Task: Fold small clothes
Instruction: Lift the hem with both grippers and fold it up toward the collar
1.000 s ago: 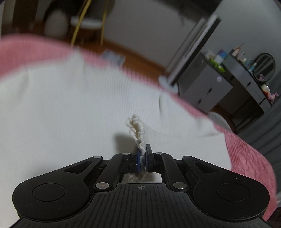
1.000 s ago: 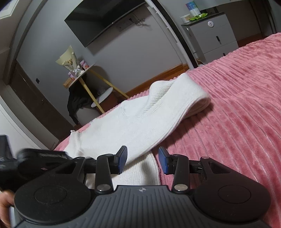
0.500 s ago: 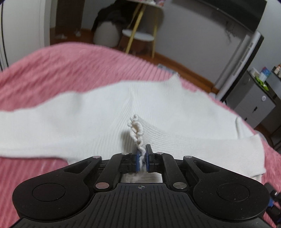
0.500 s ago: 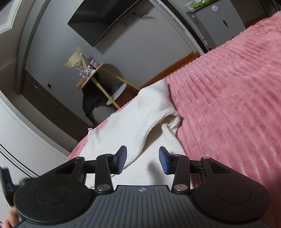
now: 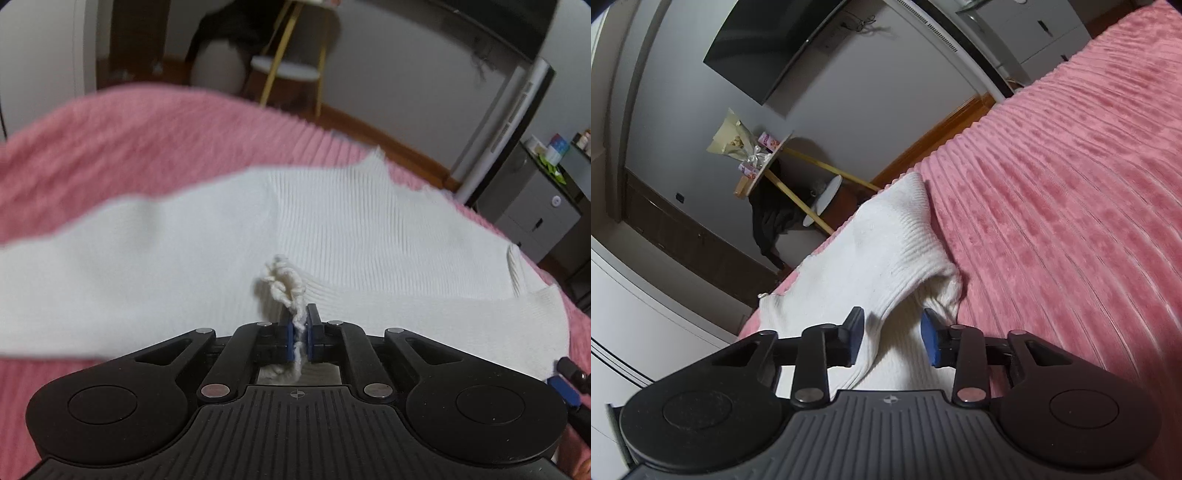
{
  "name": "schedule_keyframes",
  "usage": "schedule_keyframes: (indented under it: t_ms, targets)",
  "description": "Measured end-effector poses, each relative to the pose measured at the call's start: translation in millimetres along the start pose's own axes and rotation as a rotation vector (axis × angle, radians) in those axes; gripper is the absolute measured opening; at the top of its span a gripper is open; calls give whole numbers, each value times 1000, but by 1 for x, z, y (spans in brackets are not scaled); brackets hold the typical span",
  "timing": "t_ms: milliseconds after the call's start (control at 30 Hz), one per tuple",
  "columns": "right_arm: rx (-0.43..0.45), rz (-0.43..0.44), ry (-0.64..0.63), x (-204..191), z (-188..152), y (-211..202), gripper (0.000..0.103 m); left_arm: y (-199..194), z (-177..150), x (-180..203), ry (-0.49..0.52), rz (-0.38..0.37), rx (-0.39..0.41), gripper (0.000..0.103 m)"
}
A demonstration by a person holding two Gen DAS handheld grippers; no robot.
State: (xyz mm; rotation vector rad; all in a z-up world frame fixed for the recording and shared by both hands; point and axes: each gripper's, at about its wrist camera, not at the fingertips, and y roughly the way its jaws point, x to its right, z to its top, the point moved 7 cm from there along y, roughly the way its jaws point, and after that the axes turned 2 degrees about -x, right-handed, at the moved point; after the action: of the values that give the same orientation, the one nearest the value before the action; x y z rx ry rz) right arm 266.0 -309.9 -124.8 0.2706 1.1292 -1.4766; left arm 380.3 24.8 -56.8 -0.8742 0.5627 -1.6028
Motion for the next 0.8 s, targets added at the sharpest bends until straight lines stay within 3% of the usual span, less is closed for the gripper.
schedule_keyframes:
  t_ms: [133,233,667,800]
  targets:
    - [1,-48,-73,-7,7,12,22,-12,12,3,88,50,83,8]
    - [8,-88,-142,-16,11,19,13,-12,18,1,105,59,91,8]
    - [29,-292,-534,-41,-3,32,10,18,2,-13,152,134,20,8]
    - [18,-349,-667,-48,-11,38,10,17,5,-15,141,181,13,18]
